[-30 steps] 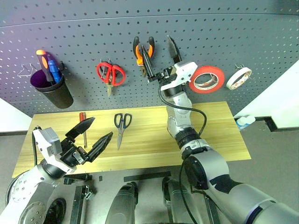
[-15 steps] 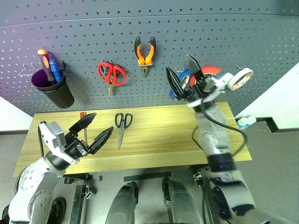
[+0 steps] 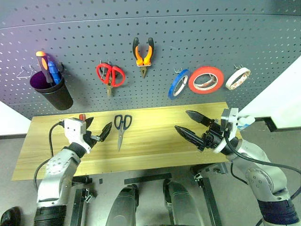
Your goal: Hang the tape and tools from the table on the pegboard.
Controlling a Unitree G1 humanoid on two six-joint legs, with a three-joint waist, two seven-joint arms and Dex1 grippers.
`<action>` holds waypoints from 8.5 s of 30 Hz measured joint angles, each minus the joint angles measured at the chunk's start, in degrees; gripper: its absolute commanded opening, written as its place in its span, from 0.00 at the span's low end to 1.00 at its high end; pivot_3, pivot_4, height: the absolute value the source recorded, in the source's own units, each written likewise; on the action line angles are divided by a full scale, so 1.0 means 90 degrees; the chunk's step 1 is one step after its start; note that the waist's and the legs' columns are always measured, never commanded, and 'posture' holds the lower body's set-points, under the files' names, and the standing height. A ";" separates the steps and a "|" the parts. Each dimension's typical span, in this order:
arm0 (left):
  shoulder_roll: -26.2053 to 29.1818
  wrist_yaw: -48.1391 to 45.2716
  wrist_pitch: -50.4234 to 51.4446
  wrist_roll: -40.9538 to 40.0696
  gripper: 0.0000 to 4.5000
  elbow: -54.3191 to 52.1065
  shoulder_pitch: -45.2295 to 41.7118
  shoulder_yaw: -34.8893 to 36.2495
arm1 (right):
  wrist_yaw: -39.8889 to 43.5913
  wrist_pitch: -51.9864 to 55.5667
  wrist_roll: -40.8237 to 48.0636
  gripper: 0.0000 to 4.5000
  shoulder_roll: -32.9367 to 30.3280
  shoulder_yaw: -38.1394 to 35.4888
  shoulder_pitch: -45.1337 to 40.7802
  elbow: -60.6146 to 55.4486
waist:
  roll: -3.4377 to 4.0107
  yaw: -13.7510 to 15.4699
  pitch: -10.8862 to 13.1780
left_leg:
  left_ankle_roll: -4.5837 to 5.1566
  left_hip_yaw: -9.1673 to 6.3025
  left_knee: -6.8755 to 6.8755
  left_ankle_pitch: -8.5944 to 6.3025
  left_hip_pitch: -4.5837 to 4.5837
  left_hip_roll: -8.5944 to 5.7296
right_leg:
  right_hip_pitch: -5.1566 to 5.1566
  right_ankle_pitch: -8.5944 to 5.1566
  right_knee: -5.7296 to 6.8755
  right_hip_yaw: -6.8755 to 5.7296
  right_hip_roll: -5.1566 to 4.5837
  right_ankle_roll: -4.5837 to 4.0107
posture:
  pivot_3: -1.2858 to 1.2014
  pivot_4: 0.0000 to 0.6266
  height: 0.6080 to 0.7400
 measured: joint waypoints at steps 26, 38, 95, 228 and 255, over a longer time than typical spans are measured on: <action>-0.0831 0.2156 0.3133 0.2273 1.00 0.1343 -0.1777 -0.1641 | -0.0720 0.0477 -0.0054 0.99 0.0261 0.0046 -0.0043 -0.0694 | -0.0073 -0.0202 0.0288 | 0.0005 0.0007 -0.0006 -0.0005 -0.0005 0.0002 | -0.0007 0.0007 0.0002 0.0001 -0.0007 0.0030 | 0.45 0.57 1.00; -0.1249 0.2236 0.3012 0.2224 0.96 0.2123 -0.2412 -0.1294 | -0.0865 0.0500 -0.0066 1.00 0.0262 0.0018 -0.0031 -0.0802 | -0.0071 -0.0289 0.0302 | 0.0004 0.0010 -0.0006 -0.0005 -0.0003 0.0001 | -0.0005 0.0005 0.0002 0.0001 -0.0008 0.0033 | 0.45 0.58 1.00; -0.1354 0.1741 0.2611 0.1852 0.15 -0.0692 -0.0528 -0.1075 | 0.0966 -0.0658 -0.0819 1.00 0.0116 -0.0202 0.0205 -0.0068 | -0.0087 -0.0279 0.0339 | -0.0004 0.0014 -0.0003 -0.0017 -0.0098 -0.0003 | -0.0109 0.0000 0.0008 0.0009 -0.0016 0.0062 | 0.46 0.53 1.00; -0.0154 0.0992 -0.3108 0.2017 0.99 0.1401 0.0427 -0.0219 | 0.2634 -0.1474 0.0031 1.00 0.0777 -0.0513 -0.0426 0.1278 | -0.0076 -0.0493 0.0105 | 0.0003 0.0086 0.0120 -0.0017 0.0027 0.0007 | -0.0001 0.0059 0.0103 0.0100 0.0009 0.0069 | 0.44 0.39 1.00; 0.0818 0.1061 -0.0688 0.1365 0.99 0.3038 -0.0981 0.0847 | 0.2890 -0.1079 -0.0296 1.00 0.0084 -0.0318 -0.0058 0.0994 | -0.0079 -0.0437 0.0425 | 0.0011 0.0064 0.0094 -0.0024 0.0004 0.0008 | -0.0012 0.0044 0.0059 0.0102 -0.0008 0.0072 | 0.47 0.65 1.00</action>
